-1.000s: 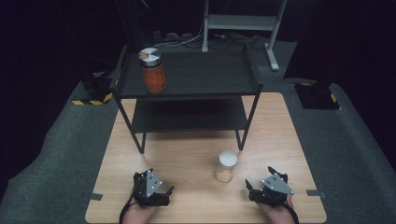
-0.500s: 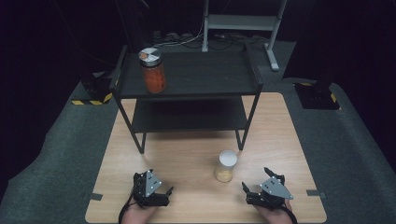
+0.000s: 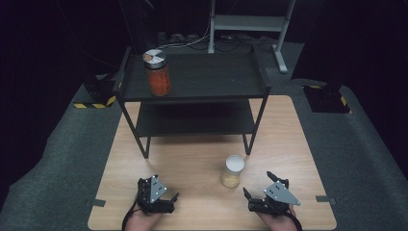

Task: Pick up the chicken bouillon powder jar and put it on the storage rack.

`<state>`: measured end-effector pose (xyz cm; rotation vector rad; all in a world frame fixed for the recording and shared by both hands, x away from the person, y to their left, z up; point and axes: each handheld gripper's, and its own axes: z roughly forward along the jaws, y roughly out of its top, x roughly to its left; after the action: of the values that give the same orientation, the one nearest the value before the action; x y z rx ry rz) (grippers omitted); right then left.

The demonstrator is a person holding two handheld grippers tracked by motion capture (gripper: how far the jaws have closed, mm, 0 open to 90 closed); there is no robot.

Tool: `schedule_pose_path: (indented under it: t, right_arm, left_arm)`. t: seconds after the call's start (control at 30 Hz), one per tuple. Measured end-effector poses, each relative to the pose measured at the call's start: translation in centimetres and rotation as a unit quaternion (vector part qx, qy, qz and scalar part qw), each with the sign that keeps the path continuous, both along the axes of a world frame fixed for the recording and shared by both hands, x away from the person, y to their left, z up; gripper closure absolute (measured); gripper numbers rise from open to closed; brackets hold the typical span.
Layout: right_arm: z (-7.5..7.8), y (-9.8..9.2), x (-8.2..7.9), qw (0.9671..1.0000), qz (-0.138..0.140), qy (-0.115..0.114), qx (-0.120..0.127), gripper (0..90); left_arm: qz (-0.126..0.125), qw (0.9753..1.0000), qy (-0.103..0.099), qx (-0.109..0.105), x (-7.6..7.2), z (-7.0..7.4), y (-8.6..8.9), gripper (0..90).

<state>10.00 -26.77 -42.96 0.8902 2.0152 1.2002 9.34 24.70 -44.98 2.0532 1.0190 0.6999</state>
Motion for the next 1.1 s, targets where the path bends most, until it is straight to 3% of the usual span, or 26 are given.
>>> schedule_pose_path:
  t: [0.17, 0.73, 0.83, 0.97, 1.1]
  right_arm:
    - [0.4, 0.7, 0.2, 0.9999, 0.004, -0.004, 0.014, 0.1]
    - [1.5, 3.3, 1.7, 0.9996, 0.015, 0.002, 0.023, 0.2]
    - [1.3, 3.6, 2.0, 0.9995, 0.014, 0.004, 0.029, 0.2]
    - [0.8, 4.1, 2.2, 0.9992, 0.015, 0.001, 0.036, 0.5]
    - [0.5, 4.1, 2.4, 0.9985, 0.018, 0.000, 0.051, 2.9]
  left_arm:
    - [-0.003, 1.0000, -0.002, -0.002, -0.1, -0.1, 0.1, 1.2]
    - [-0.023, 0.9996, 0.011, -0.015, 0.5, 0.0, 1.0, 1.1]
    - [-0.023, 0.9997, 0.008, -0.004, 0.7, 0.1, 1.2, 1.0]
    - [-0.015, 0.9992, 0.013, -0.035, 0.6, -0.1, 2.3, 1.0]
    - [-0.017, 0.9992, 0.011, -0.033, 0.6, -0.1, 2.4, 1.1]
